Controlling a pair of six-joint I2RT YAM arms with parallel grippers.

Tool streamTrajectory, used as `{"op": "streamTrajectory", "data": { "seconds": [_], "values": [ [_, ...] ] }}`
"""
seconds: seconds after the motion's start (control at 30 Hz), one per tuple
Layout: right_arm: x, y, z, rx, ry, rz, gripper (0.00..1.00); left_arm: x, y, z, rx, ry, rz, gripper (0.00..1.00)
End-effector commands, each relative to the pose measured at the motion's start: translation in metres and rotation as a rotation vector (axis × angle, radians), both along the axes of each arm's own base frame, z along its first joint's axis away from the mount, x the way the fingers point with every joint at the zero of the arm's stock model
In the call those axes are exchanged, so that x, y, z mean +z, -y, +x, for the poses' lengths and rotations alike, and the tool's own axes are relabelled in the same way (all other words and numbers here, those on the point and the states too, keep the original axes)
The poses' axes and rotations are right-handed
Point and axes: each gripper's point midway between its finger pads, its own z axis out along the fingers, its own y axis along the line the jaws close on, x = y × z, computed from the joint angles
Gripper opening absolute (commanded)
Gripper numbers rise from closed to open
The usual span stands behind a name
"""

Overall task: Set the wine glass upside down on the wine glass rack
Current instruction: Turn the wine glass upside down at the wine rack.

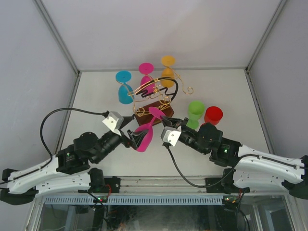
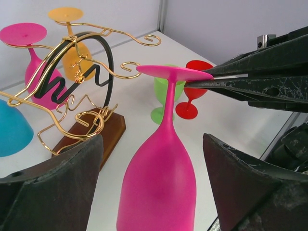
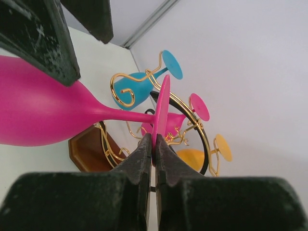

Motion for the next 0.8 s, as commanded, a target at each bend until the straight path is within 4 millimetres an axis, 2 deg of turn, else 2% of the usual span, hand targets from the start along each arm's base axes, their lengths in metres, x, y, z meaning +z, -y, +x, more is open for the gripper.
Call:
{"op": "streamTrajectory", "data": {
  "seconds": [0.0,0.1,0.27,0.47,0.77],
  "values": [
    [0.024,-0.002,-0.003,-0.015,0.055,0.077,0.0,0.001,0.014,0.003,0.004,-0.009,-0.069,0.87],
    [0.028,-0.006,-0.009,0.003,0.077,0.079,0.0,-0.002,0.024,0.004,-0.013,-0.01,-0.05,0.84],
    [0.032,-0.012,-0.022,0.047,0.098,0.084,0.0,-0.01,0.036,0.006,-0.027,-0.016,-0.011,0.72],
    [0.032,-0.014,-0.035,0.109,0.091,0.082,0.0,-0.01,0.037,0.007,-0.017,-0.014,-0.036,0.62],
    [0.029,-0.015,-0.037,0.106,0.08,0.077,0.0,-0.013,0.036,0.007,-0.016,-0.015,-0.035,0.35]
  ]
}}
